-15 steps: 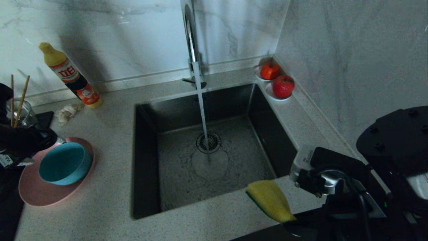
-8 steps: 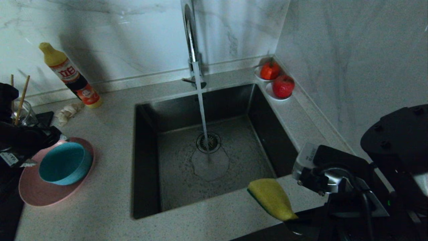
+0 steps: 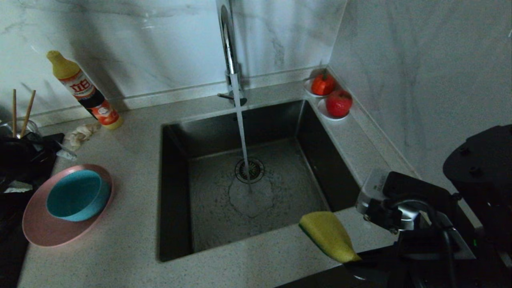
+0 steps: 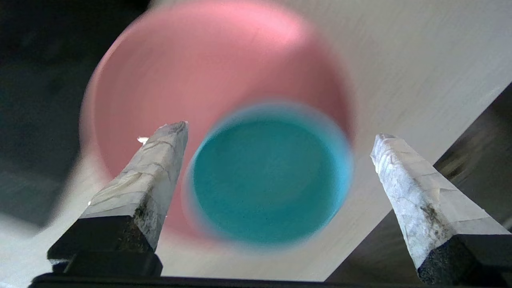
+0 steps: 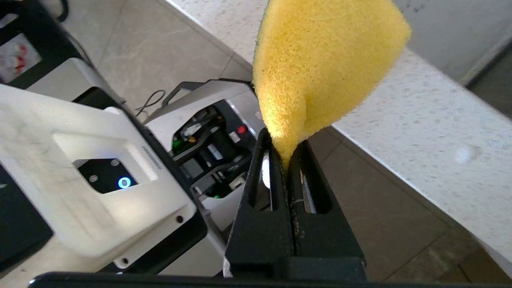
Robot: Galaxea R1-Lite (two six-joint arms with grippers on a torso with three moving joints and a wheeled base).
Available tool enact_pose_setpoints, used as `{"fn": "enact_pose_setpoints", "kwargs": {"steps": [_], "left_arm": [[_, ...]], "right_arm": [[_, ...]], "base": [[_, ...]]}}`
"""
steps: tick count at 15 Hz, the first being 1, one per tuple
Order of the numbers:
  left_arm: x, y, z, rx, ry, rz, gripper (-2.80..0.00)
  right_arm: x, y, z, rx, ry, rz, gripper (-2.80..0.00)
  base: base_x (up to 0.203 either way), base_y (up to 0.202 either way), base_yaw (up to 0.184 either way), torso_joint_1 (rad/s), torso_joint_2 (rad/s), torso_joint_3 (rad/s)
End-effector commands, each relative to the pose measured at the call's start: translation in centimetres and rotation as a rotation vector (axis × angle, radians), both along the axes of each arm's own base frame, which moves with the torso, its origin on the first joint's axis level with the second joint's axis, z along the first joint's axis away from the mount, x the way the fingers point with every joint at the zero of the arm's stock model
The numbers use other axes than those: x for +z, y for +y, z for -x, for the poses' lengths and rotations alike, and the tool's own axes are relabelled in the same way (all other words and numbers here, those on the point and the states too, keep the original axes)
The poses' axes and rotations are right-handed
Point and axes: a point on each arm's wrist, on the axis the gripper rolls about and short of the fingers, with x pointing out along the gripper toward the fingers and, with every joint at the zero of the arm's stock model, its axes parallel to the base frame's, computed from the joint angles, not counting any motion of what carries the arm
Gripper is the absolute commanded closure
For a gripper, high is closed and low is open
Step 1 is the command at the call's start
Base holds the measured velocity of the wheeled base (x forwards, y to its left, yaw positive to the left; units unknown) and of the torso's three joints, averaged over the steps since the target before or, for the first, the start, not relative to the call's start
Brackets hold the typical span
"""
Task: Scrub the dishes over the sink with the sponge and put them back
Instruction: Pick up a bowl and the sponge
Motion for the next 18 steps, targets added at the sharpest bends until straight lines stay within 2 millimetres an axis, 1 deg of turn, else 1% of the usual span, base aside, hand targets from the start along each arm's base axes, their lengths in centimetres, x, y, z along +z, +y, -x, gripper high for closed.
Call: {"fn": "enact_pose_setpoints", "kwargs": {"steps": [1,5,9,12,15,18], "left_arm": [[0.7,0.0,1.7,-0.035,0.028,-0.051,-2.8],[-0.1,0.9,3.3,-0.127,0.159,-0.125,-2.8],[-2.6,1.0,3.7,-0.175,0.261,-0.104,-2.8],[-4.5,1.0,3.6,-0.185,0.317,-0.063,-2.8],[-5.5,1.7,2.4,-0.168,0.27,-0.086,-2.8],[-6.2,2.1,2.0,-0.165,0.279,-0.078,-2.8]], "right_arm": [[0.1,-0.2,0.1,-0.001,-0.003,-0.002,0.0],[0.1,-0.2,0.2,-0.004,-0.007,-0.002,0.0],[0.1,-0.1,0.1,-0.007,-0.008,0.002,0.0],[0.1,-0.1,0.1,-0.007,-0.008,0.002,0.0],[0.1,-0.1,0.0,-0.007,-0.008,0.002,0.0],[-0.1,0.1,-0.1,-0.007,-0.005,0.007,0.0]], "base": [[0.0,0.0,0.0,0.0,0.0,0.0],[0.0,0.0,0.0,0.0,0.0,0.0],[0.0,0.0,0.0,0.0,0.0,0.0],[0.0,0.0,0.0,0.0,0.0,0.0],[0.0,0.0,0.0,0.0,0.0,0.0],[0.0,0.0,0.0,0.0,0.0,0.0]]}}
